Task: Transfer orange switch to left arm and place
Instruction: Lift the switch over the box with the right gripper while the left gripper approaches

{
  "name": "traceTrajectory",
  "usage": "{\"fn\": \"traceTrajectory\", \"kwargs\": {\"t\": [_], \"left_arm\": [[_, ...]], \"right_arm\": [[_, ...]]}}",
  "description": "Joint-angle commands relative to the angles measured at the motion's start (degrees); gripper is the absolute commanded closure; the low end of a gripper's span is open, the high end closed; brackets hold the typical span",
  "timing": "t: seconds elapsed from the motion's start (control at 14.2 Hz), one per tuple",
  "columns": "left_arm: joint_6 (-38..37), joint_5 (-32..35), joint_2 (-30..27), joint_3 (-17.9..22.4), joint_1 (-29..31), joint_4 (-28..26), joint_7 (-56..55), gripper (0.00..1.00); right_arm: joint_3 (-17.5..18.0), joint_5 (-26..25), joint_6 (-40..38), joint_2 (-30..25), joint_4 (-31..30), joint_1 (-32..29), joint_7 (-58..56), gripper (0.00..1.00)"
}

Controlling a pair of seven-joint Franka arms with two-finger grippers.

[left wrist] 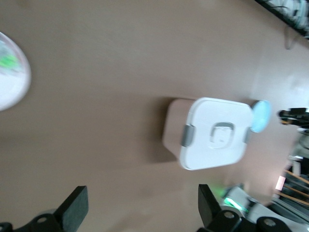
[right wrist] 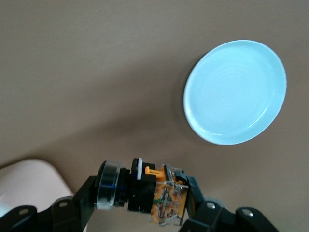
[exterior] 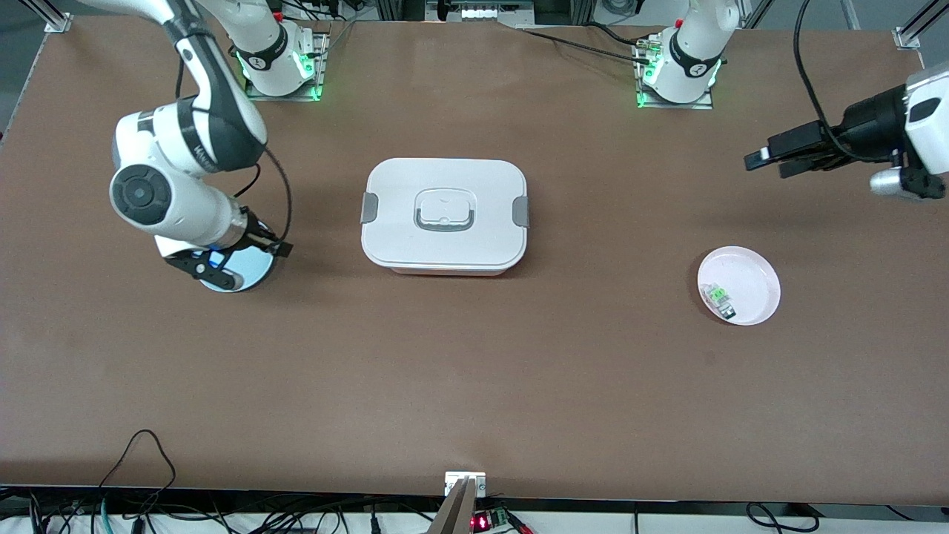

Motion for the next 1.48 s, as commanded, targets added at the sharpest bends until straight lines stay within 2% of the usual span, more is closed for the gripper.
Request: {"fn": "traceTrajectory", "kwargs": {"t": [0.0,0.21,0.42,0.77,0.98,1.12,1.41], "left_arm": [[-0.4,-10.1,0.3,0.3,0.2,-3.5,0.7,0.0],[-0.4,-20.6,0.3,0.3,0.2,-7.1,1.2,0.0],[0.4,-31.7,0.7,0.3,0.2,-11.5,6.5,0.0],[1.7,-32.6,1.0,-0.1,0.1,-11.6,6.9,0.0],[4.2,-32.4,1.3,-1.3,-0.5,-11.5,6.2,0.0],[6.7,-32.1,1.3,-3.5,-0.5,-11.3,6.2,0.0],[6.8,-31.7,1.0,-9.2,-0.5,-11.1,4.8,0.01]], "right_arm": [[5.9,-0.5,-1.3,-1.6,1.4,-0.5,-0.3,1.0],[13.3,-0.2,-0.9,-2.1,5.3,-0.6,-3.6,1.0],[20.3,0.1,-0.2,-1.4,10.2,-0.6,-7.7,1.0],[28.2,5.1,2.4,-0.5,15.3,0.0,-18.8,1.0],[29.9,5.2,8.2,-0.1,16.0,2.4,-23.9,1.0],[29.9,5.1,11.6,0.4,16.1,4.7,-27.7,1.0],[29.9,4.6,22.2,2.6,16.2,7.3,-32.6,1.0]]}}
